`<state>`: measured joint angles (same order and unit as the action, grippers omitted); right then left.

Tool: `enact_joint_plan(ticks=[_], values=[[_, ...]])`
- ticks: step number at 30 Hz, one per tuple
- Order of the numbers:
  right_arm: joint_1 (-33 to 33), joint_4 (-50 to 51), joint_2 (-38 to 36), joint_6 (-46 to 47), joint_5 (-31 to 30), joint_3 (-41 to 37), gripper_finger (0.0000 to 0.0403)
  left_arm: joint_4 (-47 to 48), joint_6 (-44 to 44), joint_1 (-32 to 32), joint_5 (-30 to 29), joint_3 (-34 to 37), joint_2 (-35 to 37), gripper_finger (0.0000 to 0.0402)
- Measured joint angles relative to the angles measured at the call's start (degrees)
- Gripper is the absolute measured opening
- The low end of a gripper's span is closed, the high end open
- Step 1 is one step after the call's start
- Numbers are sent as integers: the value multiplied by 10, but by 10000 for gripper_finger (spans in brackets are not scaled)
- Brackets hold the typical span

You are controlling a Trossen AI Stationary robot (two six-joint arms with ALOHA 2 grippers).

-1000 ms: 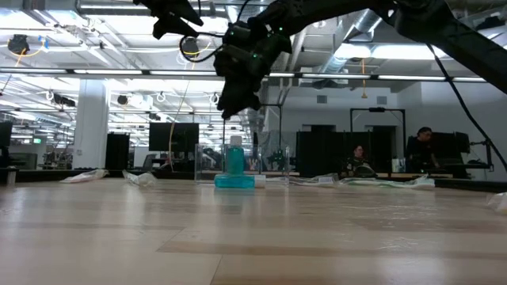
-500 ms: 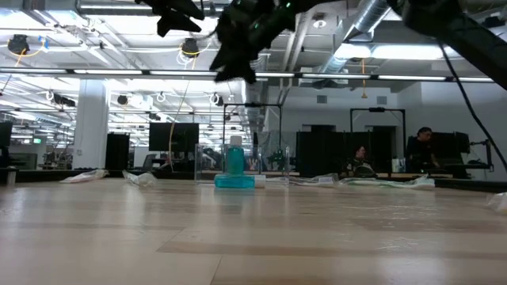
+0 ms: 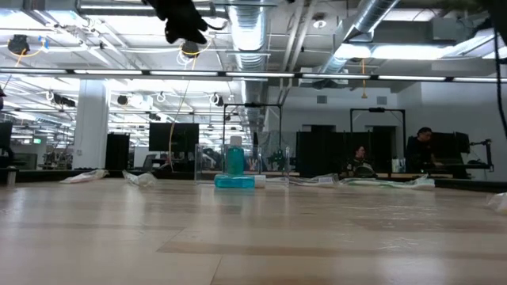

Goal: Pick & Place toothbrushing station
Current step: Put the blue mouthwash into the transparent organizer

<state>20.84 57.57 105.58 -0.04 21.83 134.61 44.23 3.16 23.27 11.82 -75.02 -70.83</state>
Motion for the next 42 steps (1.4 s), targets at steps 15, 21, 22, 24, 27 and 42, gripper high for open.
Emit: enact_joint_plan(ticks=[15, 21, 22, 24, 27, 42], values=[[-48, 213, -89, -39, -117, -1, 149, -62, -70, -200, -67, 0, -164, 182], [-48, 253, -88, -51, -117, -3, 142, -81, -97, -222, -107, 0, -208, 182], [-48, 252, -88, -51, -116, -6, 141, -82, -98, -223, -124, 0, -213, 182], [-48, 257, -91, -52, -114, -11, 139, -81, -99, -226, -148, 0, -225, 182], [-47, 263, -94, -59, -115, -10, 138, -83, -99, -226, -165, 0, -244, 182], [-48, 264, -93, -65, -112, -10, 140, -107, -78, -225, -209, 0, -326, 182]])
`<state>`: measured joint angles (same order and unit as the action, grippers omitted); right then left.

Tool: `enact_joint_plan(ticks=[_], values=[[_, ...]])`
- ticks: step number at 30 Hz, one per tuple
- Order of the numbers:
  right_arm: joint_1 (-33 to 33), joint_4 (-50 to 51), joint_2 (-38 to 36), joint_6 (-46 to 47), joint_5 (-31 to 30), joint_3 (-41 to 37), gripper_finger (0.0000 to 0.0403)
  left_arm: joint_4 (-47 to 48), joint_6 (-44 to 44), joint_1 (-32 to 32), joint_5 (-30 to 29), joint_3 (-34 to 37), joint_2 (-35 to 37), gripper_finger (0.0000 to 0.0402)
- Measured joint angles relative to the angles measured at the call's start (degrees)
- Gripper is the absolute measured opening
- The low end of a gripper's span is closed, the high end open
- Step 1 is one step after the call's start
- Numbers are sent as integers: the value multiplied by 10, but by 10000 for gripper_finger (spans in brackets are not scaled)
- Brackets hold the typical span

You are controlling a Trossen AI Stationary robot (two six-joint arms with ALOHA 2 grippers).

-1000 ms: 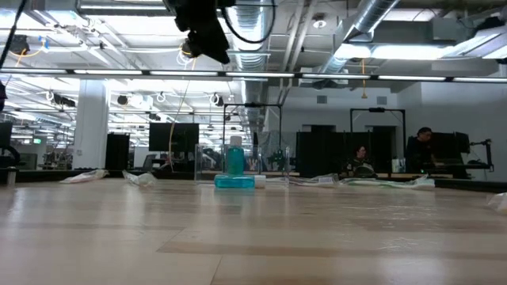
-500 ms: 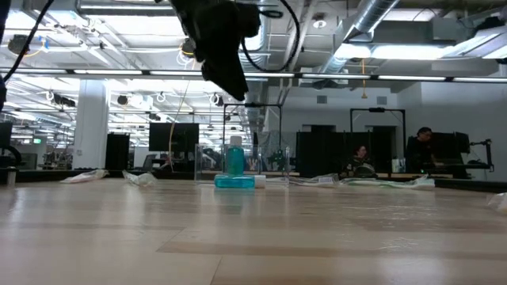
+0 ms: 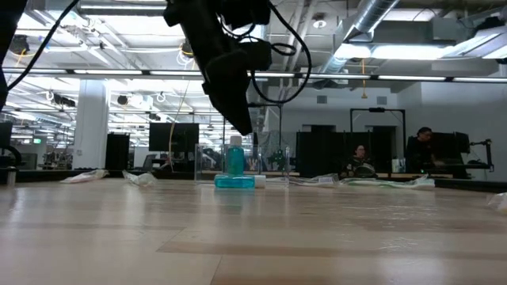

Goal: Pick & Place toothbrushing station
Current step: Put the blue mouthwash into the transparent organizer

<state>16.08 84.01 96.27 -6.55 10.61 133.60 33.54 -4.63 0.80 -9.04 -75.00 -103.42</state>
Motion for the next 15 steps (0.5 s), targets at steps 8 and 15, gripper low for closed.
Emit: enact_joint_plan(ticks=[8, 15], values=[[0, -3, 0, 1, 15, 0, 138, -15, -1, 0, -23, 21, -21, 182], [-4, -7, 0, -1, 15, 0, 139, -18, -3, 0, -59, 48, -21, 182]])
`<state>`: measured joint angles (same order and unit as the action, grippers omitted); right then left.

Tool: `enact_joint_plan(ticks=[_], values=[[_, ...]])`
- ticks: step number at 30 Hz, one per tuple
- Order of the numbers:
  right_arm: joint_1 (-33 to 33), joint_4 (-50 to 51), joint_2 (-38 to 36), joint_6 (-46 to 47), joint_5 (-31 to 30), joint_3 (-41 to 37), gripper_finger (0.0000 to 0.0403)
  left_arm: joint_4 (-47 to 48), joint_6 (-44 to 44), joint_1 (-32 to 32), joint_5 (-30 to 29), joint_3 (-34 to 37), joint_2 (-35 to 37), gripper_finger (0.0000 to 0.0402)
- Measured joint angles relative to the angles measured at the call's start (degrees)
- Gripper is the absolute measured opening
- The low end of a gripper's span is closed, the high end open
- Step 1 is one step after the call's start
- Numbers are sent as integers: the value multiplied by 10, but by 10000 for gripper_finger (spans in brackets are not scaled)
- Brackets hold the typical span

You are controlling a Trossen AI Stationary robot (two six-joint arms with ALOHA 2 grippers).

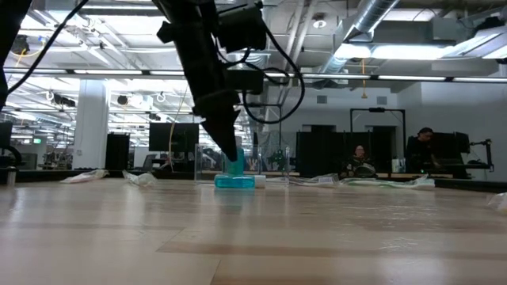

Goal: Pick & Place toothbrushing station
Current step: Put the blue mouthwash into the transparent organizer

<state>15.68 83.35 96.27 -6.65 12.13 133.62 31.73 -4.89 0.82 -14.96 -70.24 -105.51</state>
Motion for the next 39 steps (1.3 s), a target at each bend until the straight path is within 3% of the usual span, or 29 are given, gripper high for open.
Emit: enact_joint_plan(ticks=[12, 25, 39], values=[[-15, -2, 0, -10, 0, 0, 148, -23, 42, 7, -41, 7, 0, 182], [-15, -2, 0, -23, 14, 0, 145, -32, 50, 45, -15, 7, 0, 182], [-15, 1, 0, -24, 15, 0, 143, -44, 50, 45, 4, 10, -32, 182]])
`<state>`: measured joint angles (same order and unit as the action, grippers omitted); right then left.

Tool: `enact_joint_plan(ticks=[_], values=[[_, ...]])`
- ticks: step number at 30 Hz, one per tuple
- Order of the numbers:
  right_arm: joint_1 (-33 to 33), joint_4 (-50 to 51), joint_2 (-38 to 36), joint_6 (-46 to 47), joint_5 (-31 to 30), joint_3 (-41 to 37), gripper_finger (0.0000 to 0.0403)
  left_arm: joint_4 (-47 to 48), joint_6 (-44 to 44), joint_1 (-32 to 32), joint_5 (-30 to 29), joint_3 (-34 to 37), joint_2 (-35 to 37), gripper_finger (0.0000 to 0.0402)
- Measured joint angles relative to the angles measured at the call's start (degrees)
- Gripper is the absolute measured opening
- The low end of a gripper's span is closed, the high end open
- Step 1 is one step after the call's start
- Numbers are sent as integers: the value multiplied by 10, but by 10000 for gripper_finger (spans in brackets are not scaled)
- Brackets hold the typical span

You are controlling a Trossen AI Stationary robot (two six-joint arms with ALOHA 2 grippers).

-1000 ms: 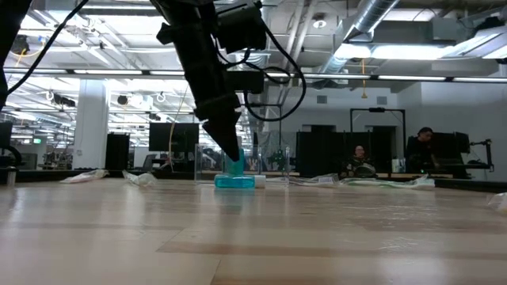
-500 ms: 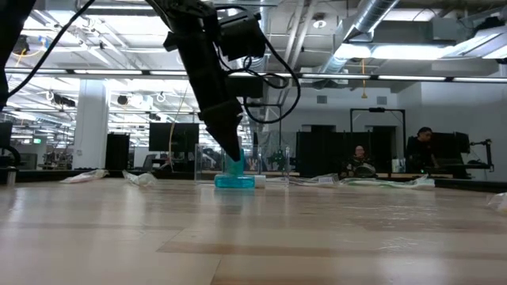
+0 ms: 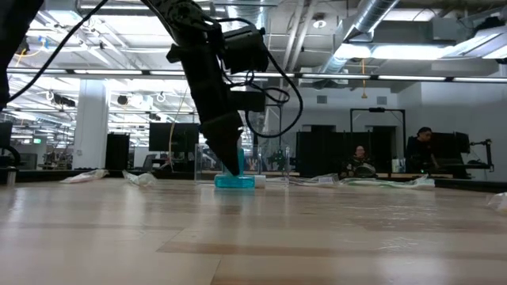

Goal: Pick & Place toothbrushing station
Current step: Put the blue mouthwash into the transparent organizer

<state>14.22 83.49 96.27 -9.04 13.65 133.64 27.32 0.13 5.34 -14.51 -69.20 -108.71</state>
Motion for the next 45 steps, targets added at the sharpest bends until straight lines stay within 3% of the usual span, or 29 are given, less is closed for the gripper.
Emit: enact_joint_plan(ticks=[19, 25, 34, 38, 45], values=[[0, 0, 0, 0, 17, 0, 141, -8, 1, 16, -17, 0, -3, 182], [0, 0, 0, 0, 18, 0, 140, -11, 2, 21, 19, -1, -31, 182], [0, 1, 0, 0, 29, 0, 141, -12, -1, 12, 19, -1, -37, 180], [0, 0, 0, -4, 29, 0, 137, -12, -1, 12, 20, -1, -36, 154], [0, 0, 0, -4, 29, 0, 135, -16, -4, 11, 40, -1, -32, 65]])
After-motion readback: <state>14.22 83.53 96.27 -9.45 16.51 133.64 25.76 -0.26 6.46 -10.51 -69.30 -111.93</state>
